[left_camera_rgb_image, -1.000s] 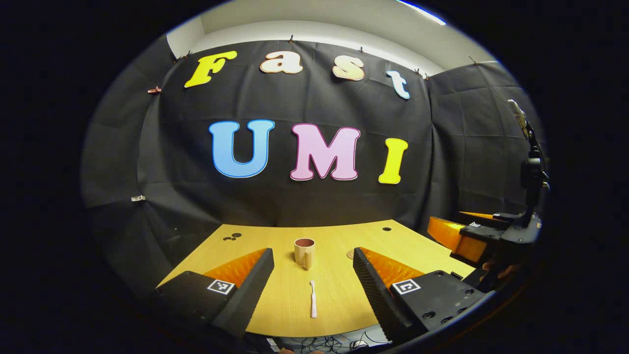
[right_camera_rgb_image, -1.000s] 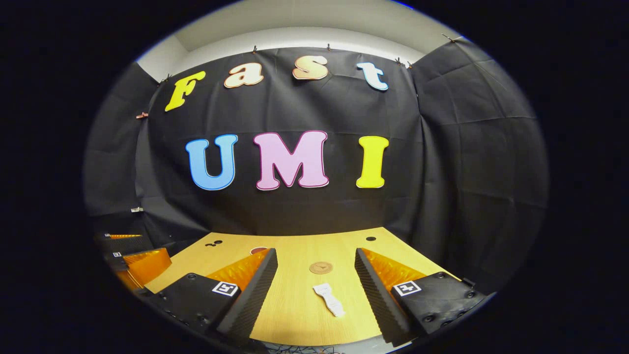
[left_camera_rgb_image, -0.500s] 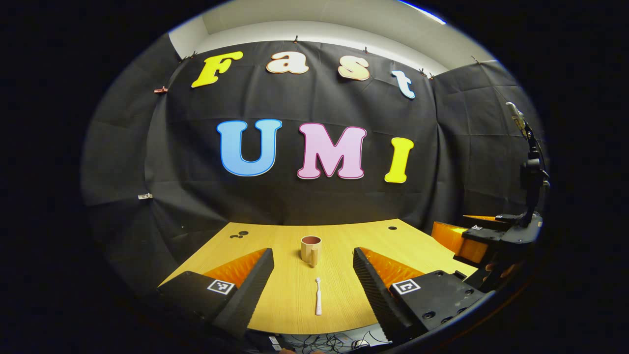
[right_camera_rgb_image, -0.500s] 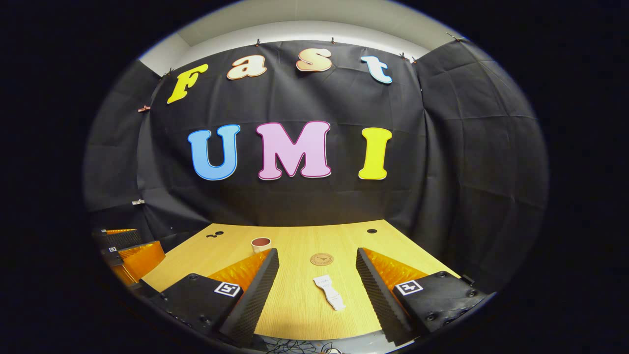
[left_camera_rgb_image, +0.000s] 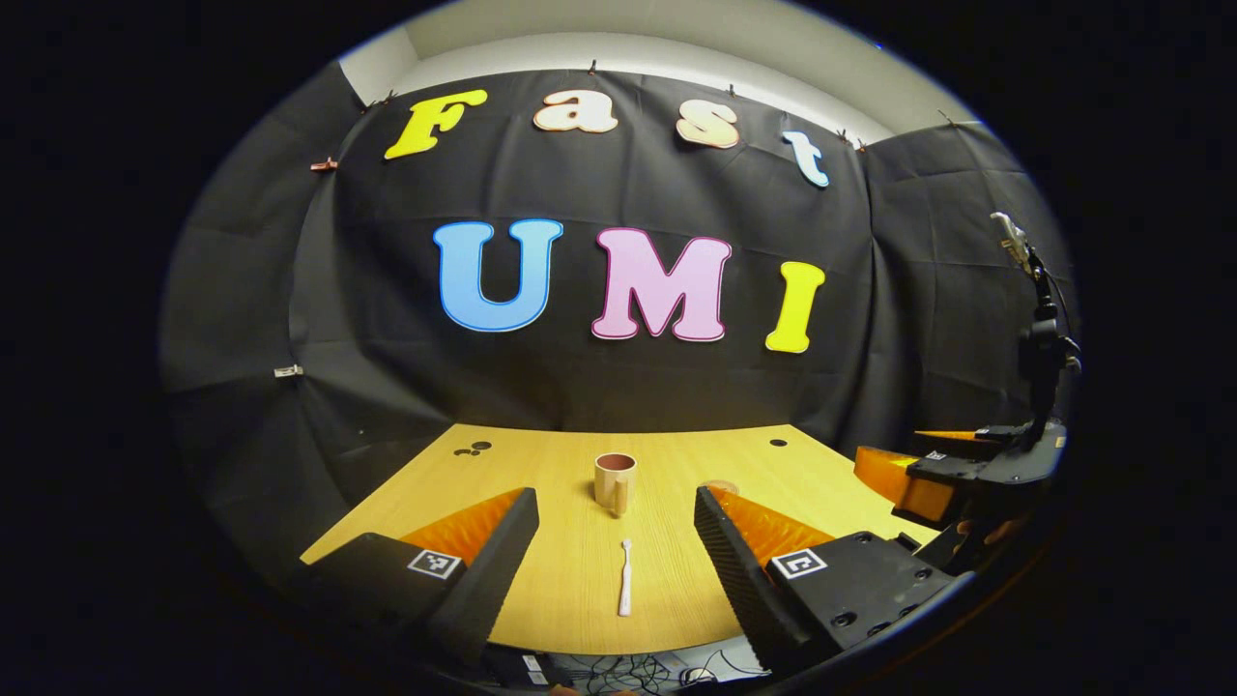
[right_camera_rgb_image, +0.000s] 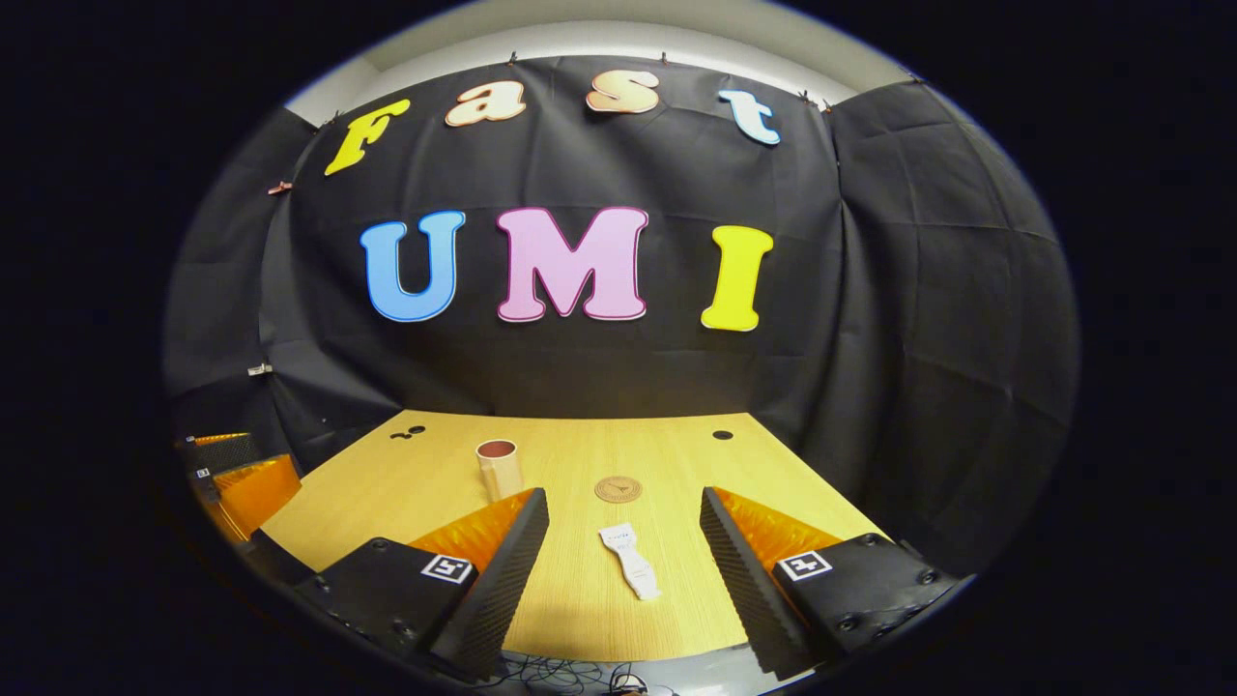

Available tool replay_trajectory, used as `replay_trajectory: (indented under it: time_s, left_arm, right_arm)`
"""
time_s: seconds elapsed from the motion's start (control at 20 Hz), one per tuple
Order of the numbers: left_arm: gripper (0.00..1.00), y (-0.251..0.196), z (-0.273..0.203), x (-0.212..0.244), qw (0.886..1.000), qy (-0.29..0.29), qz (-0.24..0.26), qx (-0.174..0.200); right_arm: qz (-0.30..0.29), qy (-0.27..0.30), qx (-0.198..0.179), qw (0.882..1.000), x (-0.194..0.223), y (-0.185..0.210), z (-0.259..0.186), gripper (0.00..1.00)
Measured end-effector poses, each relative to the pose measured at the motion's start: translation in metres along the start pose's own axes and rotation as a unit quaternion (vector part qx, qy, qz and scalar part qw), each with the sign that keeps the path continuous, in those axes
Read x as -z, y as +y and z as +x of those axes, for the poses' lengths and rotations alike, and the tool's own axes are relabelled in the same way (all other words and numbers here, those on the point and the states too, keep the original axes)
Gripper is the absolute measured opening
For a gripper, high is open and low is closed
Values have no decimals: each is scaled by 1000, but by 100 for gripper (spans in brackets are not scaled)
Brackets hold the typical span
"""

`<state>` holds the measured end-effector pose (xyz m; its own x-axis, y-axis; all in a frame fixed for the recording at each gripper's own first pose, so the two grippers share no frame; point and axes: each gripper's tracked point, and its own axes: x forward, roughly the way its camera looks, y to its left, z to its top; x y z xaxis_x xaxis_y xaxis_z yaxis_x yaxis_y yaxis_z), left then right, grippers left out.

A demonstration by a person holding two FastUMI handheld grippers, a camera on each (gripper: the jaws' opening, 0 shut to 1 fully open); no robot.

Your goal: Put the toothbrush and toothpaste on the desktop into the cup, then pick up the cup and place it on the coaster on the desktop.

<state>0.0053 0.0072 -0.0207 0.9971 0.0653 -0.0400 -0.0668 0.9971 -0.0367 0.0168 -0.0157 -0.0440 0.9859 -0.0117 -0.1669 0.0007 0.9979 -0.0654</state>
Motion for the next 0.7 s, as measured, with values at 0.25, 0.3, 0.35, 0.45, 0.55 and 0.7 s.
replay_trajectory:
  time_s: [0.25,0.3,0.35,0.45,0.55,0.7]
  left_arm:
    - [100,-3,16,0,1000,7,4,-11]
    - [100,-2,20,2,1000,9,4,-15]
    - [100,-2,24,2,1000,12,3,-18]
    - [100,0,35,7,999,21,-1,-30]
    - [100,3,43,5,999,21,3,-46]
    - [100,2,58,9,998,30,4,-59]
  right_arm:
    - [-14,35,-2,999,11,-7,29,98]
    - [-15,43,-6,999,14,-7,36,98]
    - [-15,53,-10,998,17,-7,43,98]
    - [-9,83,-24,996,31,-5,58,97]
    - [-11,107,-33,994,42,-5,72,98]
    - [-22,134,-44,990,60,-7,98,98]
